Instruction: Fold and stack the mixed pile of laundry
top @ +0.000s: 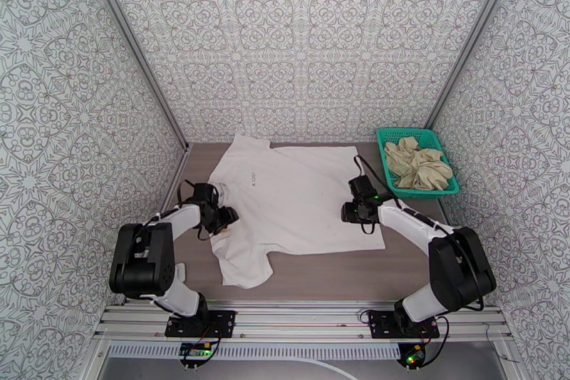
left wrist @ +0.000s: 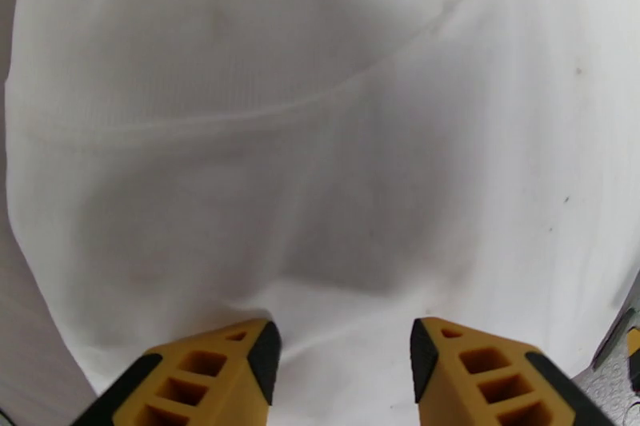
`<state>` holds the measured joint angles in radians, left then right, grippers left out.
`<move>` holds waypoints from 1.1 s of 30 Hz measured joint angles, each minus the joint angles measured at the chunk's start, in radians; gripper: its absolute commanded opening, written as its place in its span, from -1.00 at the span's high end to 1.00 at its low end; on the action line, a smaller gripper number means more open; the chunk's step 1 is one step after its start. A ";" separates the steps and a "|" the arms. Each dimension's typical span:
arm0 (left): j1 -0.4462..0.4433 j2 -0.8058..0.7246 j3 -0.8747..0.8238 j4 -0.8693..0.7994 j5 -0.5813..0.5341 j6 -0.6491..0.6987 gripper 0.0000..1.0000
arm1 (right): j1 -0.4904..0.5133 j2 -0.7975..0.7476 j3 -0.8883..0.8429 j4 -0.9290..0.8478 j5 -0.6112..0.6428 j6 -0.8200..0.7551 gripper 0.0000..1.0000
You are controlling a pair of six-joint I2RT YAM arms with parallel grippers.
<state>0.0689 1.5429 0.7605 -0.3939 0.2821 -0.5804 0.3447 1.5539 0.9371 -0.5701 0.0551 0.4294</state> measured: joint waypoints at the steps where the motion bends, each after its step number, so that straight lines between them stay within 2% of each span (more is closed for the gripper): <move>1: 0.014 -0.020 -0.026 0.008 -0.001 -0.013 -0.01 | -0.007 0.002 -0.009 -0.003 -0.003 0.005 0.05; 5: 0.077 -0.087 -0.104 0.045 0.008 -0.050 -0.03 | -0.020 0.021 -0.018 -0.007 -0.011 0.020 0.04; 12: 0.142 -0.109 -0.108 0.006 0.007 -0.045 -0.07 | -0.026 0.031 -0.018 -0.008 -0.014 0.027 0.02; 16: 0.124 -0.108 -0.037 -0.056 0.000 -0.018 -0.12 | -0.026 0.027 -0.018 -0.022 -0.014 0.027 0.01; 20: 0.054 -0.080 0.116 -0.094 -0.014 0.019 -0.11 | -0.045 0.008 -0.016 -0.039 -0.019 0.023 0.02; 23: 0.003 -0.012 0.233 -0.088 -0.017 0.041 -0.09 | -0.073 0.015 0.021 -0.060 -0.018 0.015 0.05; 27: -0.037 0.159 0.401 -0.069 -0.019 0.061 -0.03 | -0.102 0.066 0.140 -0.047 -0.018 -0.001 0.16; 29: -0.046 0.274 0.494 -0.053 -0.018 0.062 -0.01 | -0.115 0.111 0.216 -0.029 -0.018 -0.014 0.27; 33: -0.049 0.467 0.655 -0.027 -0.012 0.061 0.04 | -0.132 0.248 0.388 0.013 -0.014 -0.045 0.65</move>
<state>0.0196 2.0094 1.4158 -0.4213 0.2699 -0.5198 0.2127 1.8019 1.3247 -0.5568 0.0410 0.3840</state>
